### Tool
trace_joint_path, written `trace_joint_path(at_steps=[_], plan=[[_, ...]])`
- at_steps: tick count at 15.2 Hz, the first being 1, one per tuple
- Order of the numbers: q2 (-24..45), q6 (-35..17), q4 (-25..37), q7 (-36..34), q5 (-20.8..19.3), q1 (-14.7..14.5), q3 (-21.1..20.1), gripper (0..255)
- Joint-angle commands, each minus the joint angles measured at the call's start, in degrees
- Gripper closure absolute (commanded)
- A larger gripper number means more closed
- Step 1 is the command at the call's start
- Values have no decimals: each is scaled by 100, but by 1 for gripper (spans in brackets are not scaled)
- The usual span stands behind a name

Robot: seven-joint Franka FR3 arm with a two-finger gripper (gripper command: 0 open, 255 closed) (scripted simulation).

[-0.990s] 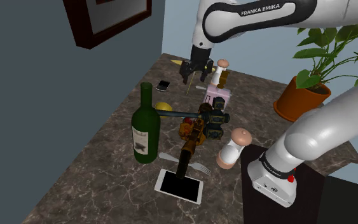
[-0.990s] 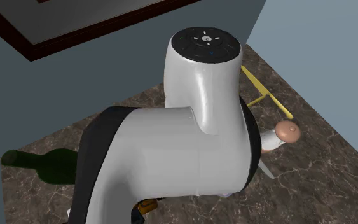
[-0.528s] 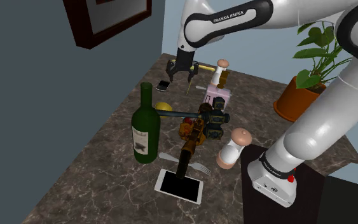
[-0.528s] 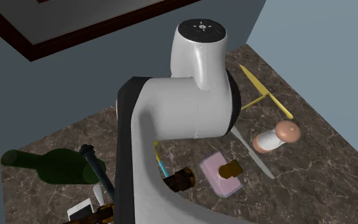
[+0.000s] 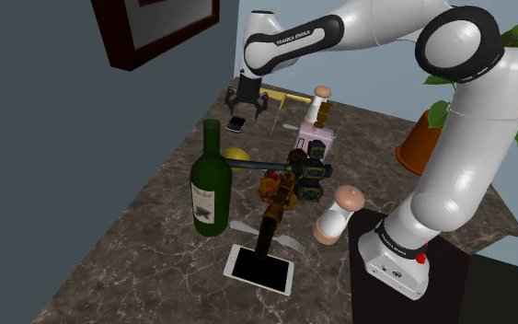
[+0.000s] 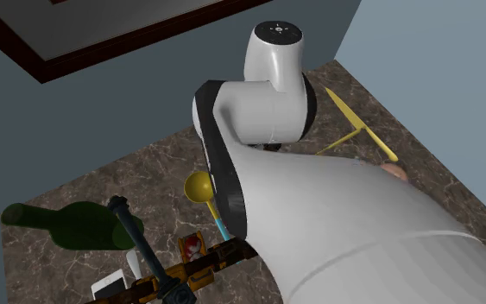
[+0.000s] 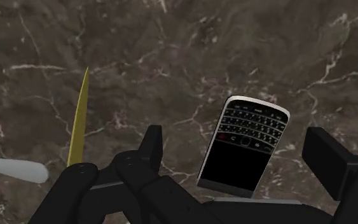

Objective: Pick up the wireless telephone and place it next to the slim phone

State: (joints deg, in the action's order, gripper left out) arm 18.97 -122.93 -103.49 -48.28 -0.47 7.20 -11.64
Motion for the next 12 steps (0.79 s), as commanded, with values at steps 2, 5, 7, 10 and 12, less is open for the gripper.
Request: trace_joint_path(at_steps=[2,5,7,10,12], plan=[[649,-44,664,-386,-82,-34,148,0],[1104,-85,1114,-624,-113,-66,255,0],[1181,-202,1075,-630,-124,-75,261,0],[1303,-372,1026,-641,-142,-90,271,0],[1370,-460,1004,-647,-151,-98,276,0]])
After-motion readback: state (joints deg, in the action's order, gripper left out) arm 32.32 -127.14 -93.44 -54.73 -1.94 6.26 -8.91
